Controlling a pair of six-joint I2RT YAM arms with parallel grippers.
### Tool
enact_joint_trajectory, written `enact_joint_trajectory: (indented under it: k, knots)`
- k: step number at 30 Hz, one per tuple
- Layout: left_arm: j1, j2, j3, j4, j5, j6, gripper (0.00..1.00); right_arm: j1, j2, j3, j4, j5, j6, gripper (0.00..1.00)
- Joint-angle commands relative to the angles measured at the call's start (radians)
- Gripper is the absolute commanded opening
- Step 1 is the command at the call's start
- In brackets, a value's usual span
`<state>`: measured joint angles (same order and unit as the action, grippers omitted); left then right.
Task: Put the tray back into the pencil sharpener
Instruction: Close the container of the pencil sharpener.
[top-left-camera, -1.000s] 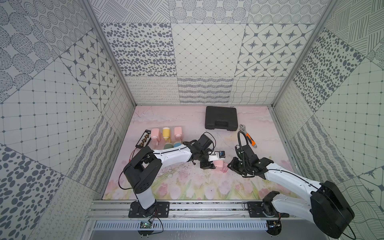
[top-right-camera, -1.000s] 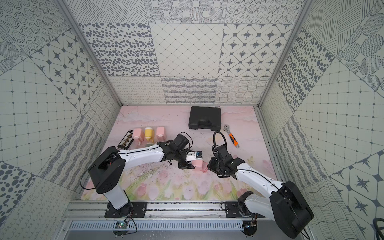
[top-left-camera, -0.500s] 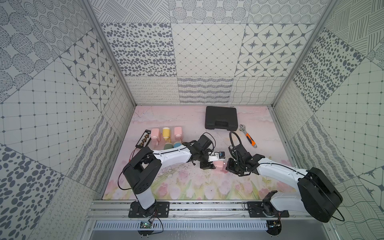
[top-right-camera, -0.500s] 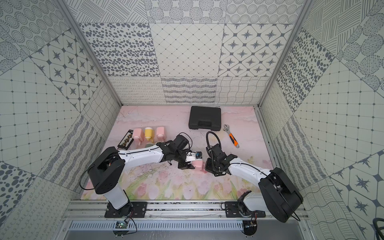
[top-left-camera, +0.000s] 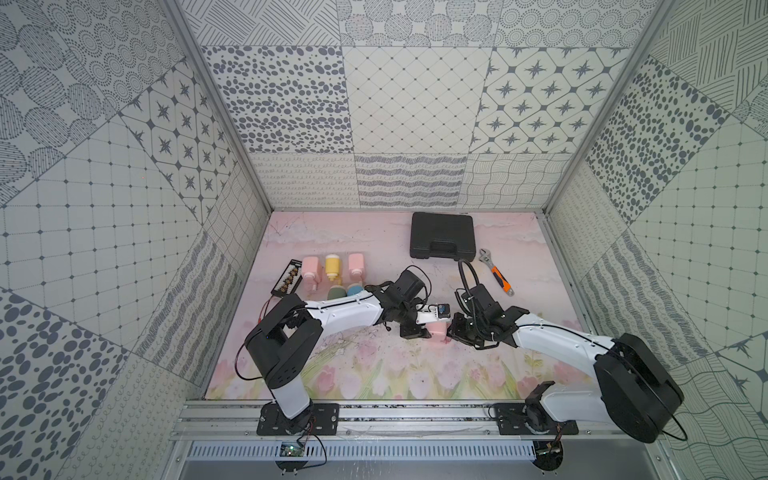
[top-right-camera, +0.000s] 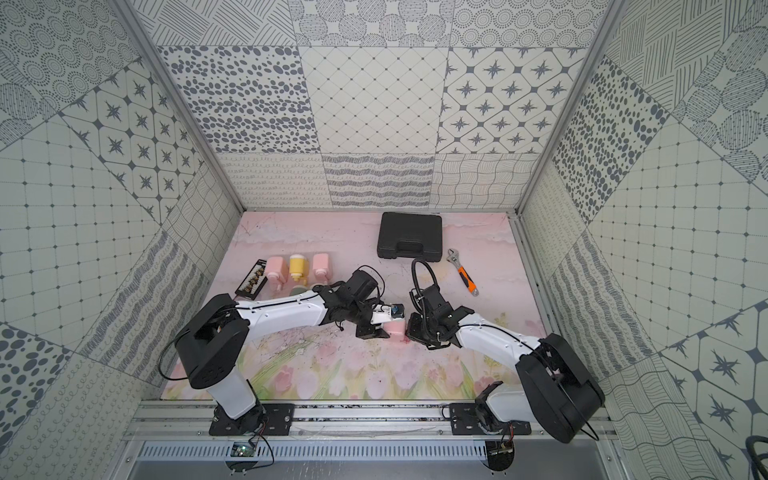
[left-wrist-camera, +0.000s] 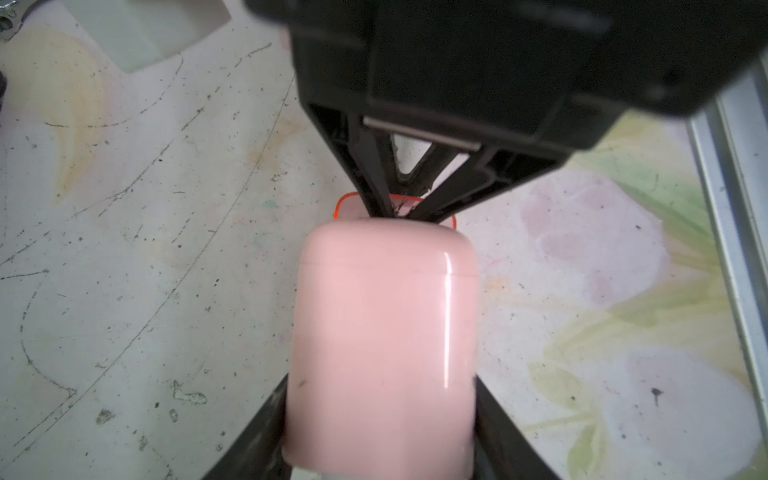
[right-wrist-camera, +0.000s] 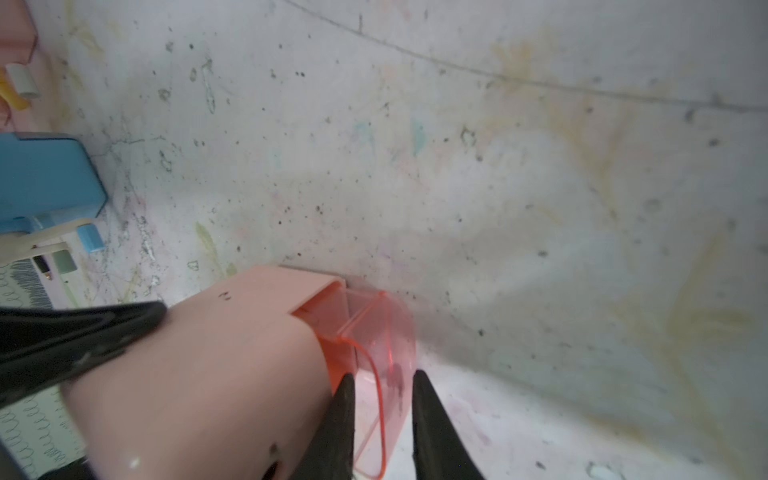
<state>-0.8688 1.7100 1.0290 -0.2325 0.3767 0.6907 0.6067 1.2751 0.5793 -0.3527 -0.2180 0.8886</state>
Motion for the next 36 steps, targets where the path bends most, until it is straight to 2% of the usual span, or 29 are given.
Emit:
enact_joint_trajectory:
  k: [1, 5, 15, 26, 29, 31, 34, 36]
  knots:
    - [-0.003, -0.006, -0.011, -0.003, -0.046, 0.032, 0.4, -0.029, -0.121, -0.06, 0.006, 0.038, 0.055, 0.28]
    - [-0.003, -0.004, -0.014, 0.001, -0.054, 0.029, 0.39, -0.046, -0.116, -0.07, -0.043, 0.099, 0.07, 0.25]
    - [-0.004, -0.013, -0.02, 0.016, -0.071, 0.008, 0.36, -0.015, 0.071, 0.001, 0.102, -0.039, 0.032, 0.22]
    - [-0.005, -0.02, -0.027, 0.03, -0.092, -0.005, 0.34, -0.013, 0.095, -0.028, 0.231, -0.119, 0.054, 0.23]
    - [-0.005, -0.032, -0.033, 0.047, -0.107, -0.022, 0.32, -0.02, 0.071, -0.034, 0.211, -0.096, 0.056, 0.23]
    - [-0.005, -0.05, -0.042, 0.064, -0.123, -0.066, 0.27, -0.026, 0.003, -0.046, 0.158, -0.037, 0.064, 0.24]
    - [-0.005, -0.104, -0.064, 0.089, -0.171, -0.2, 0.18, -0.033, -0.161, -0.072, 0.035, 0.112, 0.085, 0.27]
    - [-0.005, -0.137, -0.082, 0.118, -0.244, -0.353, 0.0, -0.044, -0.257, -0.085, -0.038, 0.201, 0.098, 0.29]
